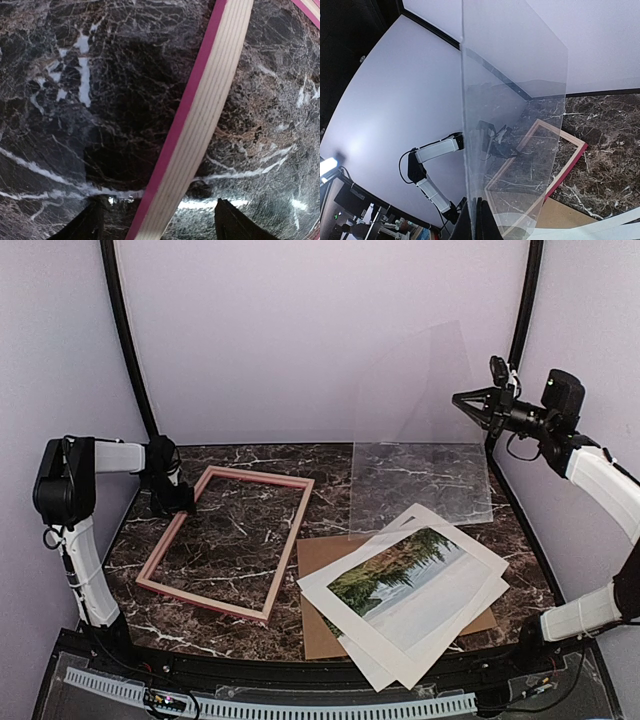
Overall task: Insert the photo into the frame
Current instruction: Move the frame body to the center of the board.
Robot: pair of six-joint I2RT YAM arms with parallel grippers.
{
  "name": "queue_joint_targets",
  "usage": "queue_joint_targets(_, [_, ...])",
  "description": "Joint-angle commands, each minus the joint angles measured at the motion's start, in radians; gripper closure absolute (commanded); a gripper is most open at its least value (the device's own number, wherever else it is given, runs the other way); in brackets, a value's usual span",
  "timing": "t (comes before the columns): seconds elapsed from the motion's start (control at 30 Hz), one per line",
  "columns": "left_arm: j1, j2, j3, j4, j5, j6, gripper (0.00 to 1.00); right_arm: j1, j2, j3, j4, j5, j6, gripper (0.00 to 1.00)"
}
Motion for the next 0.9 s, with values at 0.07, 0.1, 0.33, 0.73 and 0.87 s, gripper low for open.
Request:
queue_joint_targets(0.07, [-0.002, -0.086, -0.113, 0.019, 0.036, -0.034, 0.30, 0.001, -0.014, 0.008, -0.015, 0.021, -0.017, 1.00])
queue_joint_targets(0.1, [-0.003, -0.101, -0.139, 0.028, 0.035, -0.037, 0.33, 0.000, -0.014, 0.014, -0.027, 0.024, -0.025, 1.00])
queue_joint_targets(0.33, [-0.069, -0.168, -0.243, 0.074, 0.046, -0.077, 0.40, 0.001, 0.001, 0.045, -0.098, 0.032, -0.071, 1.00])
queue_joint_targets(0.73, [-0.244, -0.283, -0.393, 0.155, 0.101, -0.192, 0.44, 0.001, 0.056, 0.083, -0.201, 0.072, -0.150, 1.00])
queue_joint_targets(0.87, [-0.308, -0.299, -0.422, 0.184, 0.128, -0.227, 0.45, 0.006, 0.084, 0.087, -0.203, 0.089, -0.149, 1.00])
